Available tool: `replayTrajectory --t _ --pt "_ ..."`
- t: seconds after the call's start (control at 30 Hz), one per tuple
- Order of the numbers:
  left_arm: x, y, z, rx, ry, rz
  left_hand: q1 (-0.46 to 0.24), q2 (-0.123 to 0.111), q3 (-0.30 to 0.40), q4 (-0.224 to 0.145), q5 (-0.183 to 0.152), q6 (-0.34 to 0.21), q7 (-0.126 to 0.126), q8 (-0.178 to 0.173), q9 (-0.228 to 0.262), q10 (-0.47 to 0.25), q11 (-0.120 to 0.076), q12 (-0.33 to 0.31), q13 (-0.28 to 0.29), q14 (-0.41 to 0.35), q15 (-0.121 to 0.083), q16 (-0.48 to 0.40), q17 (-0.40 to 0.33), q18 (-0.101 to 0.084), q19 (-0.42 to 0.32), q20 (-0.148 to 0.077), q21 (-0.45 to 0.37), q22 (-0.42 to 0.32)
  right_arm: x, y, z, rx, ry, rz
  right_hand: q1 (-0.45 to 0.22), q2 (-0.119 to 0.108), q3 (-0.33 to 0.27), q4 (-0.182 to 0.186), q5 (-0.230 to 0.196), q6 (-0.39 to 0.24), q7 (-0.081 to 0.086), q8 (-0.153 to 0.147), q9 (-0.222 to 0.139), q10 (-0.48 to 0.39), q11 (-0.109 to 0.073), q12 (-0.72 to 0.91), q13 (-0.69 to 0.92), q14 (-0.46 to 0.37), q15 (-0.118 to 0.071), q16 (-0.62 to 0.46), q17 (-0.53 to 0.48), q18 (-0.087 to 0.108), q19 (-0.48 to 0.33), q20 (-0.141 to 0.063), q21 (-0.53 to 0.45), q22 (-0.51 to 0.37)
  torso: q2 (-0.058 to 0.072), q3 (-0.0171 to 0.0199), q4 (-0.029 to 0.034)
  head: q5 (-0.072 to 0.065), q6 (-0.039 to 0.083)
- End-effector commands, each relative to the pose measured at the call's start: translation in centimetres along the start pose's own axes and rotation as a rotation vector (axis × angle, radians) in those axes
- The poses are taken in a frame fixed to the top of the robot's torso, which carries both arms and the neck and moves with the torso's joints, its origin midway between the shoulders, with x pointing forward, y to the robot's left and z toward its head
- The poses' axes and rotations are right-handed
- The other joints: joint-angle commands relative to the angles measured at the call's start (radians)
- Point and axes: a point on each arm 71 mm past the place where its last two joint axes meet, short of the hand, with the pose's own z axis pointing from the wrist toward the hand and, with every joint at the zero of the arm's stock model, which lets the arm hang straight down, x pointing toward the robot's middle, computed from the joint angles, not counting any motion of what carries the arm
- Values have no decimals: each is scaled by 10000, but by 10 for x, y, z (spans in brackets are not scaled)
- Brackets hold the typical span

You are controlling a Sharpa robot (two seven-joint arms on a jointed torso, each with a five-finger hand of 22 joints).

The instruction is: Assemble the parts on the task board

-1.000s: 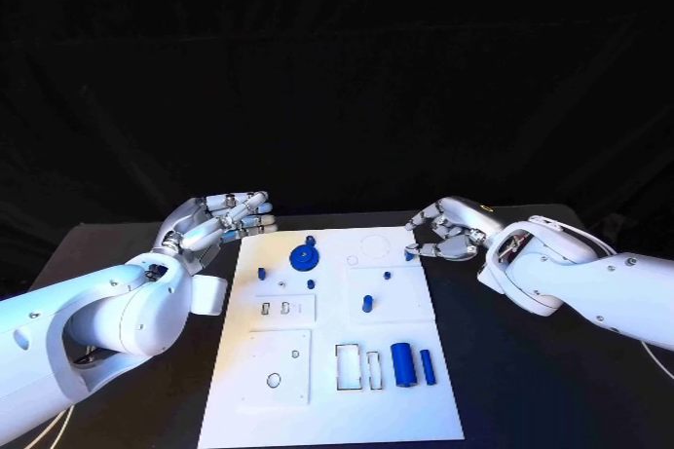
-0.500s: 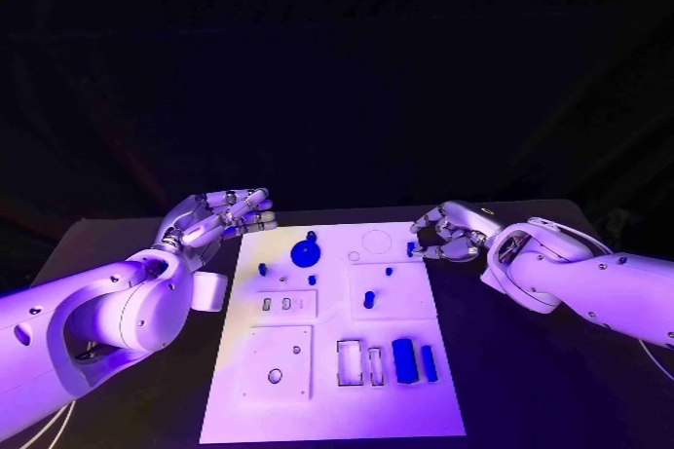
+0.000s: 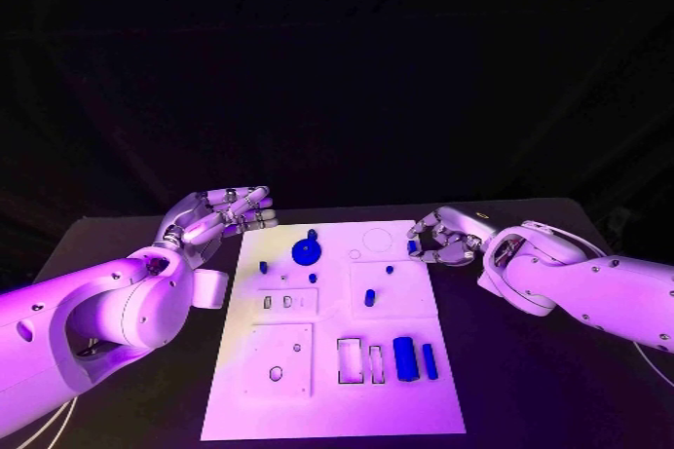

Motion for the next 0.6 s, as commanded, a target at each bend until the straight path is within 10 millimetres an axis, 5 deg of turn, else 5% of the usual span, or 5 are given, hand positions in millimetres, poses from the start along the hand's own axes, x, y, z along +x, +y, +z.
replayTrajectory --t 0.03,0.6 --pt "2 -1 0 84 189 -52 6 90 19 -63 -13 43 201 -36 9 -11 29 -52 -4 57 15 -43 -15 108 45 29 38 -3 2 0 0 -37 173 -103 103 64 24 -76 -46 144 20 66 28 937 -28 16 2519 1031 -26 14 2580 -68 1060 -44 44 2635 -4 -5 -4 19 -7" --pt "2 -1 0 62 189 -52 10 94 19 -72 -13 46 202 -40 9 -10 29 -56 -4 58 14 -49 -16 108 44 29 40 -4 3 -2 2 246 47 -162 236 431 250 -149 24 740 -54 272 115 1031 -99 130 2617 1037 -61 27 2608 -68 1060 -72 44 2635 1 5 -2 -39 0"
